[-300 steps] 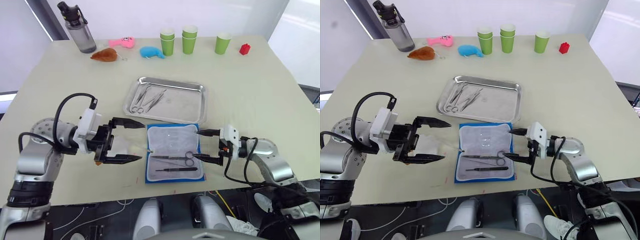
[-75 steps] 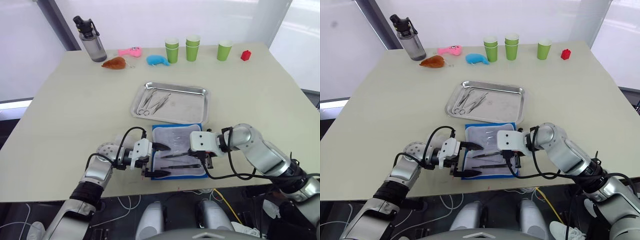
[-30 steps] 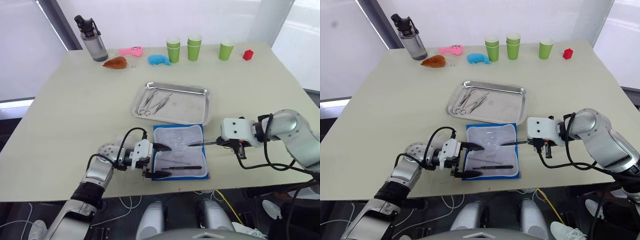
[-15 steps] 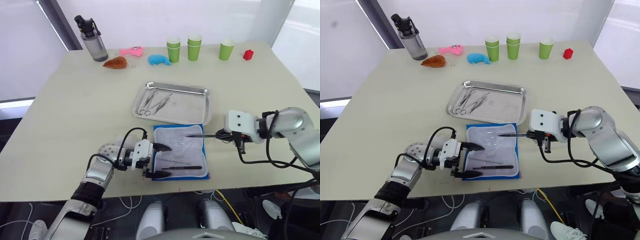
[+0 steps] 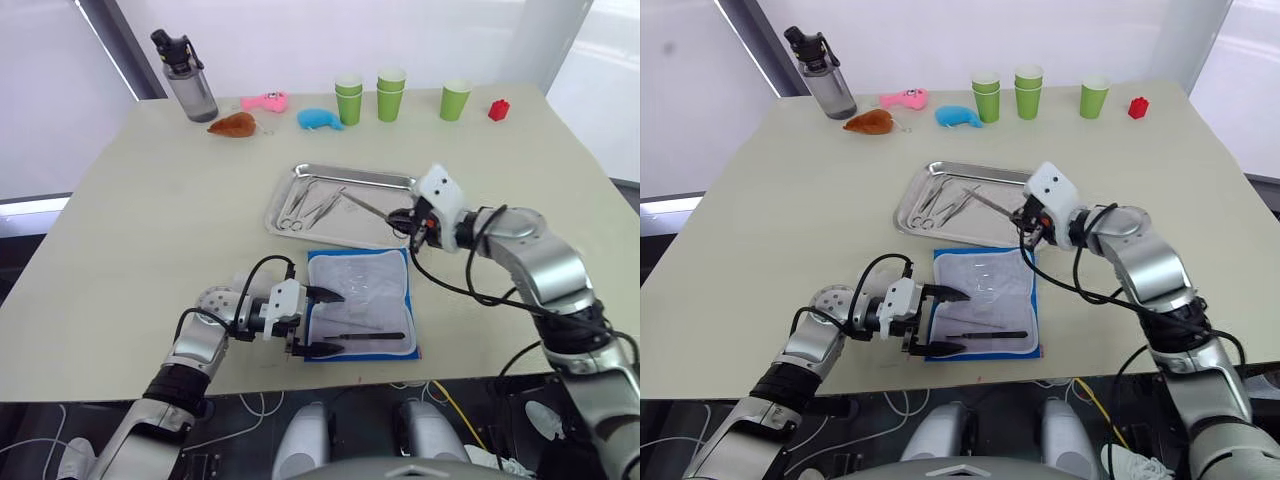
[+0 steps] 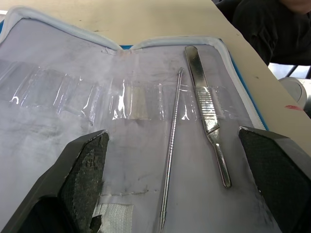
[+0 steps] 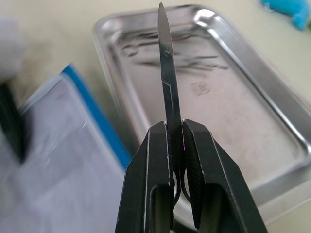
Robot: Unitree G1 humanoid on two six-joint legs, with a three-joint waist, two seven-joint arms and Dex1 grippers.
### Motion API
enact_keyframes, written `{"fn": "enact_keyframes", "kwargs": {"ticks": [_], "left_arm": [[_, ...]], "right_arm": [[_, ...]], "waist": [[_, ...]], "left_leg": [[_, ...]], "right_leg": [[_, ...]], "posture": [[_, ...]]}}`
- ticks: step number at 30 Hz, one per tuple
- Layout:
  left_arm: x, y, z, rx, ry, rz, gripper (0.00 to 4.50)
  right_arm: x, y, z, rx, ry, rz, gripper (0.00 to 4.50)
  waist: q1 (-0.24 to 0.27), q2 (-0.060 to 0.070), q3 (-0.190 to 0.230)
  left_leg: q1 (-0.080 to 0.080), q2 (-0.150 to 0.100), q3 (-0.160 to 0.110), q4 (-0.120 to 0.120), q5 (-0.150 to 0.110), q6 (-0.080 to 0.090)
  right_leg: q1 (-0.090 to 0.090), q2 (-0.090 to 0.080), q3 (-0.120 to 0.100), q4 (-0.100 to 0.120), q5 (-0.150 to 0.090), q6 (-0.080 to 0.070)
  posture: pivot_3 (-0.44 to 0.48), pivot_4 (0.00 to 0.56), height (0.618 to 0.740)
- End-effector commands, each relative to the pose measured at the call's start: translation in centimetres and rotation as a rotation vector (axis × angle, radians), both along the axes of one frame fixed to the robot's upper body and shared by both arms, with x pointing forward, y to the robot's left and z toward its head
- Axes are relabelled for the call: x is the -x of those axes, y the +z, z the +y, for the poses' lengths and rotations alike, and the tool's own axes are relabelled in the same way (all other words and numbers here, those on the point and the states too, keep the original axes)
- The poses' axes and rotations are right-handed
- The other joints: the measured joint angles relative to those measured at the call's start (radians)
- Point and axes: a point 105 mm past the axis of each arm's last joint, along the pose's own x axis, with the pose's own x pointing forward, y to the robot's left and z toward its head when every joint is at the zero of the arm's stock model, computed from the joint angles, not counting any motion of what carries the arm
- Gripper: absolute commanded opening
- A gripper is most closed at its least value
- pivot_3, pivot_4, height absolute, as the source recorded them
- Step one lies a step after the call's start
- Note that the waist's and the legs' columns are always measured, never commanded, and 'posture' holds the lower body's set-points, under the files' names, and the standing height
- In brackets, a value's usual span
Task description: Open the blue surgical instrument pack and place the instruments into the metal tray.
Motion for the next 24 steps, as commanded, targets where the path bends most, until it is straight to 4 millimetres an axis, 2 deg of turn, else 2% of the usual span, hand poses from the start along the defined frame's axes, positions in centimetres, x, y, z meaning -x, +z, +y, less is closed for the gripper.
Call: {"fn": "enact_keyframes", "kwargs": {"ticks": [1, 6, 13, 24], "left_arm": [[2.4, -6.1, 2.0, -0.184, 0.070, 0.230, 4.50], [2.5, -6.1, 2.0, -0.183, 0.069, 0.231, 4.50], [2.7, -6.1, 2.0, -0.185, 0.068, 0.237, 4.50], [2.7, -6.1, 2.1, -0.187, 0.071, 0.238, 4.50]], "right_arm": [[-1.6, 1.2, 0.4, -0.050, -0.086, -0.050, 0.06], [-3.5, 0.3, 2.4, -0.110, -0.168, -0.007, 0.06], [-5.9, -1.2, 3.8, -0.089, -0.292, 0.053, 0.06], [-6.8, -3.6, 5.2, -0.070, -0.369, 0.177, 0.06]], "waist": [[-0.001, 0.000, 0.000], [-0.005, 0.001, -0.001], [-0.007, 0.002, -0.001], [-0.008, 0.002, -0.002]], "left_leg": [[0.000, 0.000, 0.000, 0.000, 0.000, 0.000], [0.000, 0.000, 0.000, 0.000, 0.001, 0.001], [-0.001, 0.000, 0.000, 0.000, 0.001, 0.002], [-0.001, 0.000, -0.001, 0.000, 0.001, 0.003]], "right_leg": [[0.000, 0.000, 0.000, 0.000, 0.000, 0.000], [0.000, 0.001, 0.000, 0.000, 0.000, 0.000], [0.001, 0.001, -0.001, 0.000, 0.000, 0.000], [0.002, 0.001, -0.001, 0.001, 0.000, 0.000]], "posture": [[0.000, 0.150, 0.734], [0.000, 0.150, 0.734], [0.000, 0.150, 0.734], [0.000, 0.150, 0.734]]}}
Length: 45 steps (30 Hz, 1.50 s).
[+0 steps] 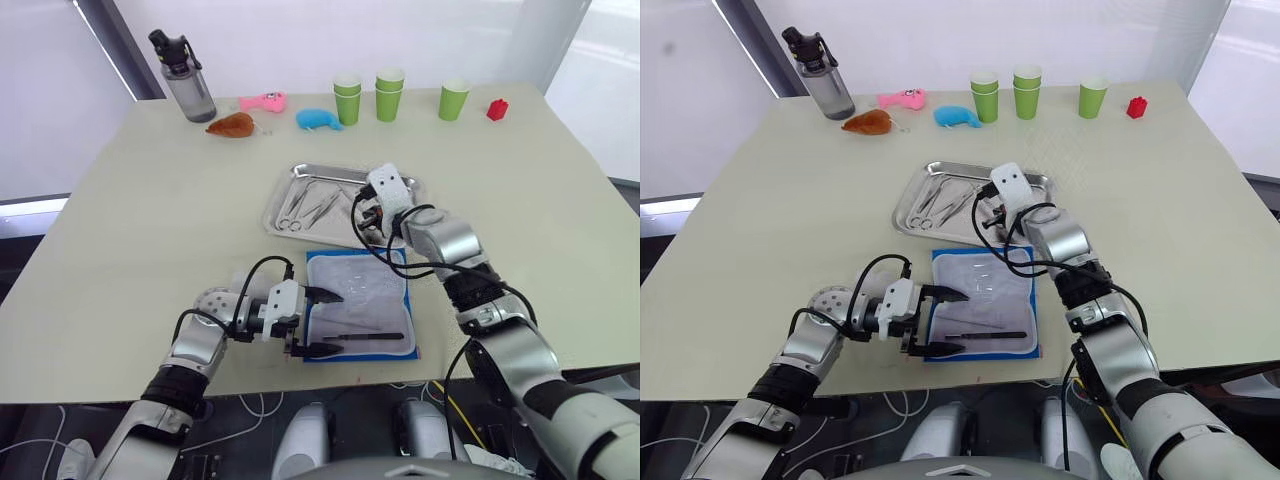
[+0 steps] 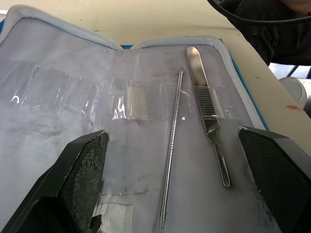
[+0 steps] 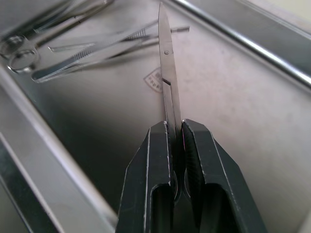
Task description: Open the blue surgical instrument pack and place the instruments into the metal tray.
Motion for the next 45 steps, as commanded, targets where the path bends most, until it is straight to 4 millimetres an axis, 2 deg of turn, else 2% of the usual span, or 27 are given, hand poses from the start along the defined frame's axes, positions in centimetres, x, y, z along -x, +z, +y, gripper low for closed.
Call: {"fn": "enact_keyframes", "kwargs": {"ticks": [1, 10, 15, 16, 18, 20, 21, 25, 31, 39, 45], "left_arm": [[2.6, -6.1, 1.9, -0.186, 0.064, 0.238, 4.50], [2.8, -6.0, 1.9, -0.187, 0.062, 0.238, 4.50], [2.8, -6.0, 1.9, -0.186, 0.062, 0.238, 4.50], [2.8, -5.9, 1.9, -0.186, 0.062, 0.238, 4.50], [2.9, -5.9, 1.8, -0.186, 0.061, 0.238, 4.50], [2.8, -5.9, 1.8, -0.186, 0.061, 0.238, 4.50], [2.8, -5.9, 1.8, -0.185, 0.061, 0.238, 4.50], [2.8, -5.8, 1.8, -0.185, 0.063, 0.237, 4.50], [2.6, -5.7, 1.8, -0.184, 0.068, 0.234, 4.50], [2.5, -5.8, 1.9, -0.187, 0.066, 0.238, 4.50], [2.4, -5.9, 1.9, -0.189, 0.064, 0.237, 4.50]], "right_arm": [[-0.5, 1.5, 0.5, -0.031, -0.011, -0.032, 0.06], [-0.3, 0.5, 0.9, -0.076, -0.014, 0.047, 0.06], [-0.1, 0.6, 1.1, -0.076, 0.009, 0.045, 2.14], [0.0, 0.6, 1.1, -0.077, 0.014, 0.043, 2.84], [0.0, 0.8, 0.9, -0.074, 0.015, 0.032, 3.34], [0.0, 1.2, 0.7, -0.068, 0.016, 0.009, 4.25], [0.1, 1.5, 0.6, -0.067, 0.020, -0.005, 4.38], [0.8, 3.2, -0.3, -0.080, 0.048, -0.102, 4.38], [3.3, 4.7, -1.8, -0.102, 0.164, -0.216, 4.38], [8.6, 4.0, -5.1, -0.115, 0.385, -0.255, 4.38], [11.8, 3.8, -7.3, -0.110, 0.532, -0.272, 4.38]], "waist": [[0.000, 0.000, 0.000], [-0.002, 0.000, 0.000], [-0.004, 0.000, 0.000], [-0.004, 0.000, 0.000], [-0.006, 0.000, 0.000], [-0.007, 0.000, 0.000], [-0.007, 0.000, 0.000], [-0.008, 0.000, 0.000], [-0.011, 0.000, 0.000], [-0.010, -0.001, 0.001], [-0.004, -0.004, 0.001]], "left_leg": [[0.000, 0.000, 0.000, 0.000, 0.000, 0.000], [0.000, 0.000, 0.000, 0.000, 0.000, 0.000], [0.000, 0.000, 0.000, 0.000, 0.000, 0.000], [0.000, 0.000, 0.000, 0.000, 0.000, 0.000], [0.000, 0.000, 0.000, 0.000, 0.000, 0.000], [0.000, 0.000, 0.000, 0.000, 0.000, 0.000], [0.000, 0.000, 0.000, 0.000, 0.000, 0.000], [-0.001, 0.000, -0.001, 0.000, 0.000, 0.000], [-0.001, -0.001, -0.002, 0.000, 0.000, 0.000], [-0.001, -0.001, -0.002, 0.000, 0.000, 0.000], [-0.001, -0.001, -0.002, 0.001, 0.000, 0.000]], "right_leg": [[0.000, 0.000, 0.000, 0.000, 0.000, 0.000], [0.000, 0.000, 0.000, 0.000, 0.000, 0.000], [0.000, 0.000, 0.000, 0.000, 0.000, 0.000], [0.000, 0.000, 0.000, 0.000, 0.000, 0.000], [0.000, 0.000, 0.000, 0.000, 0.000, 0.000], [0.000, 0.000, 0.000, 0.000, 0.000, 0.000], [0.000, 0.000, 0.000, 0.000, 0.000, 0.000], [0.000, 0.000, 0.000, 0.000, 0.000, 0.000], [0.000, 0.000, 0.000, 0.000, 0.000, 0.000], [0.000, 0.000, 0.000, 0.000, -0.001, 0.001], [0.001, 0.000, -0.001, 0.000, -0.001, 0.001]], "posture": [[0.000, 0.150, 0.734], [0.000, 0.150, 0.734], [0.000, 0.150, 0.734], [0.000, 0.150, 0.734], [0.000, 0.150, 0.734], [0.000, 0.150, 0.734], [0.000, 0.150, 0.734], [0.000, 0.150, 0.734], [0.000, 0.150, 0.734], [0.000, 0.150, 0.734], [0.000, 0.150, 0.734]]}}
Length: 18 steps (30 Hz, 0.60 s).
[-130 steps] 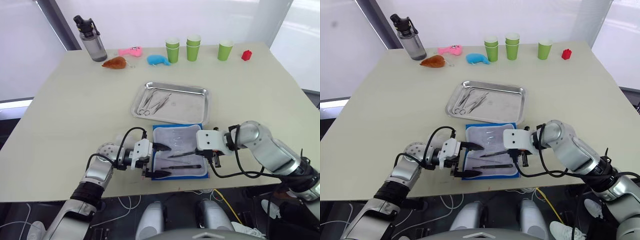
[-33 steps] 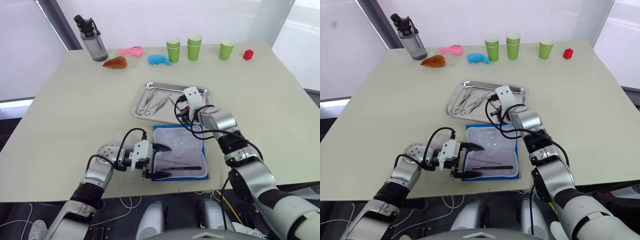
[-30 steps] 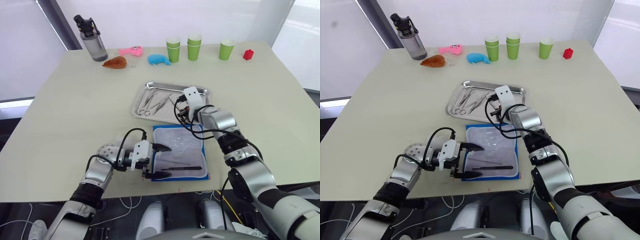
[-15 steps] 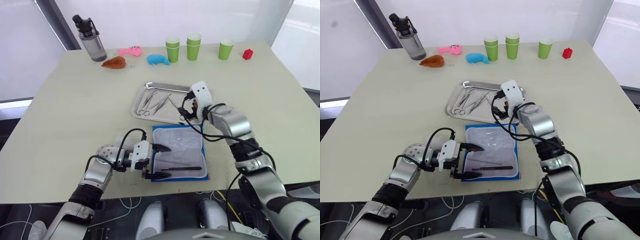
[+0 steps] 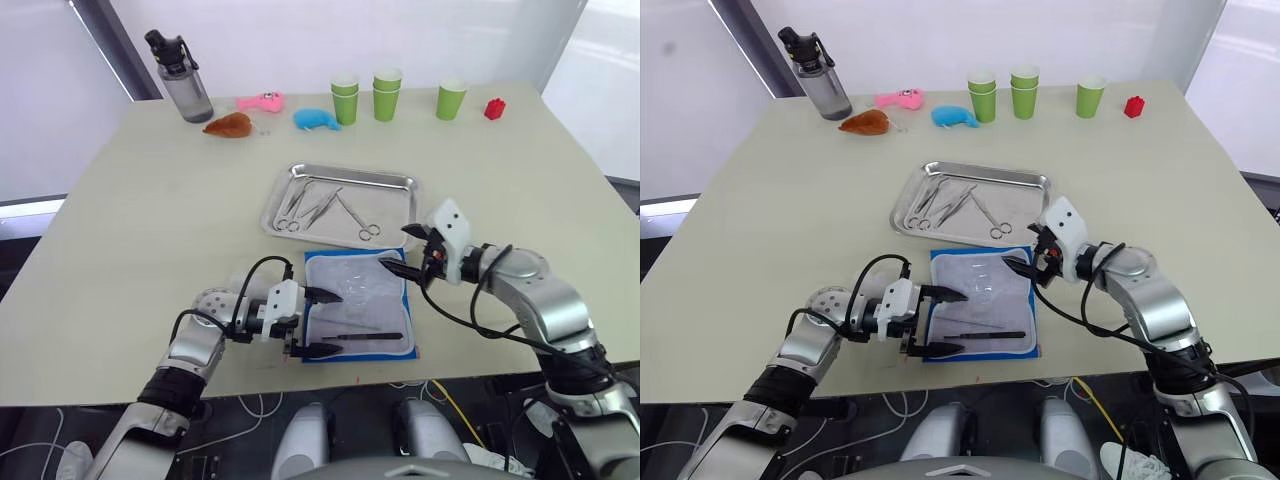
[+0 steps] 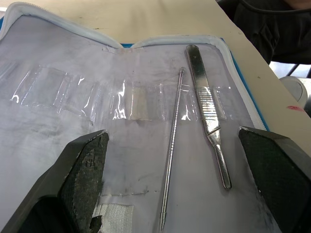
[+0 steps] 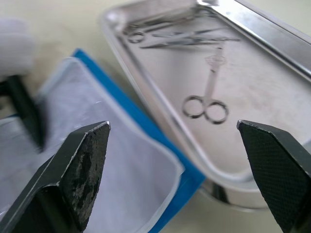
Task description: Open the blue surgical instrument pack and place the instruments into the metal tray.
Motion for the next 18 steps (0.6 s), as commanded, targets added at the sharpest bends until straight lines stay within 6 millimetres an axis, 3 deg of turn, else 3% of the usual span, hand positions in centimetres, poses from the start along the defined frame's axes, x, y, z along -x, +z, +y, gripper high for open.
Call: {"fn": "enact_keyframes", "kwargs": {"ticks": [1, 6, 12, 18], "left_arm": [[2.4, -6.0, 1.9, -0.179, 0.054, 0.234, 4.50], [2.4, -6.1, 2.0, -0.180, 0.052, 0.235, 4.50], [2.5, -6.2, 2.1, -0.182, 0.050, 0.236, 4.50], [2.7, -6.3, 2.2, -0.183, 0.048, 0.239, 4.50]], "right_arm": [[2.0, 1.9, -0.9, -0.018, 0.115, -0.099, 4.38], [4.1, 2.5, -3.4, -0.046, 0.218, -0.160, 4.38], [6.4, 2.9, -6.1, -0.060, 0.337, -0.083, 4.38], [7.4, 4.9, -8.8, -0.076, 0.392, -0.105, 4.38]], "waist": [[0.003, -0.002, 0.001], [0.008, -0.006, 0.003], [0.009, -0.006, 0.003], [0.010, -0.006, 0.003]], "left_leg": [[0.000, 0.000, 0.000, 0.000, 0.000, 0.000], [0.000, 0.000, 0.001, 0.000, 0.000, 0.000], [0.000, 0.000, 0.001, 0.000, 0.000, 0.000], [0.000, 0.000, 0.002, 0.000, 0.000, 0.000]], "right_leg": [[0.000, 0.000, 0.000, 0.000, 0.000, 0.000], [0.000, 0.001, 0.000, 0.000, 0.000, 0.000], [0.000, 0.000, 0.000, 0.000, 0.000, 0.000], [0.000, 0.000, 0.000, 0.000, 0.000, 0.000]], "posture": [[0.000, 0.150, 0.734], [0.000, 0.150, 0.734], [0.000, 0.150, 0.734], [0.000, 0.150, 0.734]]}}
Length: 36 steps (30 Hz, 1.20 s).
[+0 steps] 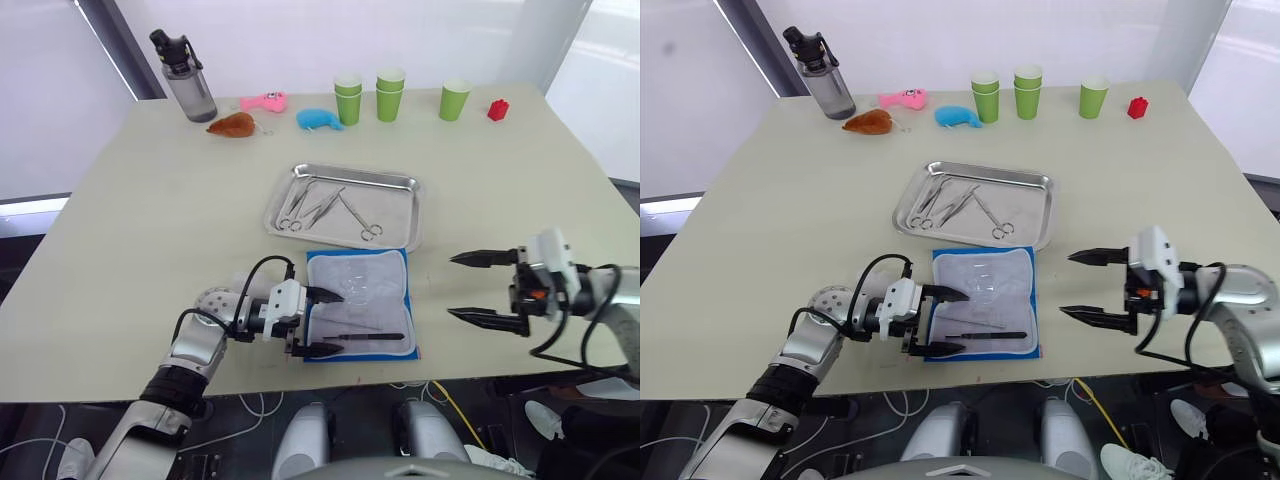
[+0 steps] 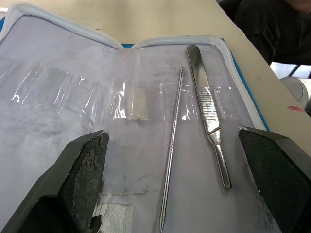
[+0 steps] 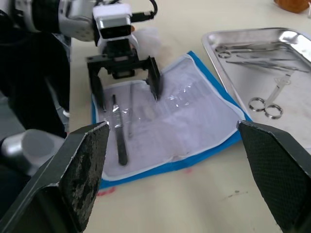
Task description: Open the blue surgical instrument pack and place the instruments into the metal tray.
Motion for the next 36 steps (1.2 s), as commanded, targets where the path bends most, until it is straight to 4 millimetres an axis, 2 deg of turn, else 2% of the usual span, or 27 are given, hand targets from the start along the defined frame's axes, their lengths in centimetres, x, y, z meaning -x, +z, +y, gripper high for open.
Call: {"fn": "enact_keyframes", "kwargs": {"ticks": [1, 7, 12, 25, 30, 36], "left_arm": [[2.7, -6.3, 2.2, -0.185, 0.051, 0.240, 4.50], [2.7, -6.3, 2.3, -0.186, 0.046, 0.240, 4.50], [2.5, -6.2, 2.3, -0.189, 0.043, 0.239, 4.50], [2.4, -6.1, 2.4, -0.191, 0.043, 0.237, 4.50], [2.4, -6.1, 2.5, -0.193, 0.046, 0.237, 4.50], [2.4, -6.0, 2.6, -0.196, 0.044, 0.237, 4.50]], "right_arm": [[0.8, 2.2, -1.1, -0.039, 0.058, -0.076, 4.38], [1.7, 3.1, -1.8, -0.021, 0.116, -0.085, 4.38], [1.5, 3.1, -0.9, 0.011, 0.145, -0.103, 4.38], [-1.9, -3.1, 4.6, 0.161, -0.009, -0.118, 4.38], [-2.4, -4.6, 6.1, 0.186, -0.006, -0.129, 4.38], [-2.7, -6.8, 9.4, 0.199, 0.027, -0.120, 4.38]], "waist": [[0.000, 0.000, 0.000], [0.001, 0.000, 0.000], [0.001, 0.001, 0.000], [0.001, 0.002, -0.001], [0.001, 0.002, -0.002], [0.000, 0.003, -0.003]], "left_leg": [[0.000, 0.000, 0.000, 0.000, 0.000, 0.000], [0.000, 0.000, 0.001, 0.000, 0.000, 0.000], [0.001, 0.000, 0.001, 0.000, 0.000, 0.000], [0.001, 0.000, 0.000, 0.000, 0.000, 0.000], [0.001, 0.000, 0.000, 0.000, 0.000, 0.000], [0.001, 0.000, 0.000, 0.000, 0.000, 0.000]], "right_leg": [[0.000, 0.000, 0.000, 0.000, 0.000, 0.000], [0.000, 0.000, 0.000, 0.000, 0.000, 0.000], [0.000, 0.000, 0.000, 0.000, 0.000, 0.000], [0.001, 0.001, -0.001, 0.000, 0.000, 0.000], [0.001, 0.001, -0.001, 0.000, 0.000, 0.000], [0.001, 0.002, -0.001, 0.001, 0.000, 0.000]], "posture": [[0.000, 0.150, 0.734], [0.000, 0.150, 0.734], [0.000, 0.150, 0.734], [0.000, 0.150, 0.734], [0.000, 0.150, 0.734], [0.000, 0.150, 0.734]]}}
